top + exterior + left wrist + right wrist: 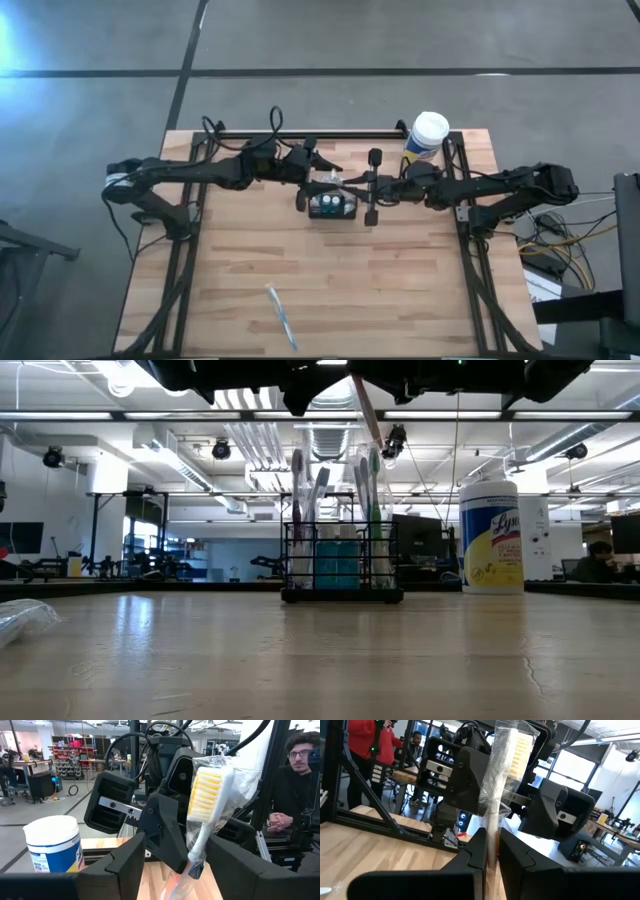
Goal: Pick & Place toothbrushing station
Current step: Put the orange toothbrush into the black organizer
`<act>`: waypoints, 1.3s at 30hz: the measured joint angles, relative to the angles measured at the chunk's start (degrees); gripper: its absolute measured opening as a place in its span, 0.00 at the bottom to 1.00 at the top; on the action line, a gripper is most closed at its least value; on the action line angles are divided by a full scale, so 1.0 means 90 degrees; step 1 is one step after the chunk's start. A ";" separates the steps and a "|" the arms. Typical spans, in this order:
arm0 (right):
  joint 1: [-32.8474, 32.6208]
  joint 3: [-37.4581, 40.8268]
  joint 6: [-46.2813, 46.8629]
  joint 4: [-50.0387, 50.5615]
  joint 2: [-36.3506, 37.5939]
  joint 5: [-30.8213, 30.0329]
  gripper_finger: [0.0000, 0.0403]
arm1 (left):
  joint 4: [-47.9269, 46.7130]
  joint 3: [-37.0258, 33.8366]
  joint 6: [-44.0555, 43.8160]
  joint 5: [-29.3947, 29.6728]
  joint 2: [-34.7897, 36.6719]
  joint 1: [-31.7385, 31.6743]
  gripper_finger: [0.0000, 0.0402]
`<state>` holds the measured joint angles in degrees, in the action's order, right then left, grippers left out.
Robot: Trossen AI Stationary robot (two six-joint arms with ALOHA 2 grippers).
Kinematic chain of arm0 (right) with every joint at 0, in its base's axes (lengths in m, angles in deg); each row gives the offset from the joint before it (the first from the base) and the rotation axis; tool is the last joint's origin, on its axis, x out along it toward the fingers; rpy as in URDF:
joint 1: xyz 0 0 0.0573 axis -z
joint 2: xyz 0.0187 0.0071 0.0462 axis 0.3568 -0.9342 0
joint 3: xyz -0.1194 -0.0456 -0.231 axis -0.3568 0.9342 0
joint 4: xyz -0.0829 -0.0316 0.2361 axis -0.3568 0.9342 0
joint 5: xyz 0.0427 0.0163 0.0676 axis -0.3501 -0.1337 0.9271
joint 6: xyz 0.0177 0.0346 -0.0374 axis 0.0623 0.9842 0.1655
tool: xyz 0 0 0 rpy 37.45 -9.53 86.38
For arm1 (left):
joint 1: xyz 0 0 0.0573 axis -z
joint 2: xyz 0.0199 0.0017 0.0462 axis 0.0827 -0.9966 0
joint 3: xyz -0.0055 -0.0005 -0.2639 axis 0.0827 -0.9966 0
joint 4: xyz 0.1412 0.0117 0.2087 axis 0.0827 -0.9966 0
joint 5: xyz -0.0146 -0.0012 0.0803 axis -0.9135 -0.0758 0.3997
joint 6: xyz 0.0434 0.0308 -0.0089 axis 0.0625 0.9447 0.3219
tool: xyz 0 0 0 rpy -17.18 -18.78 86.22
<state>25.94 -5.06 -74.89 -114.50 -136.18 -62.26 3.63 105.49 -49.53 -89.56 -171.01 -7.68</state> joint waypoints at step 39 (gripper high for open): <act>0.0114 0.0195 0.0269 0.1187 0.1405 -0.0024 0.35 | -0.2071 -0.0002 0.1076 -0.0085 0.1586 -0.0012 0.02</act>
<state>26.97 -3.31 -72.47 -103.81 -123.54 -62.48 -15.01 105.47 -39.84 -90.33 -156.74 -7.79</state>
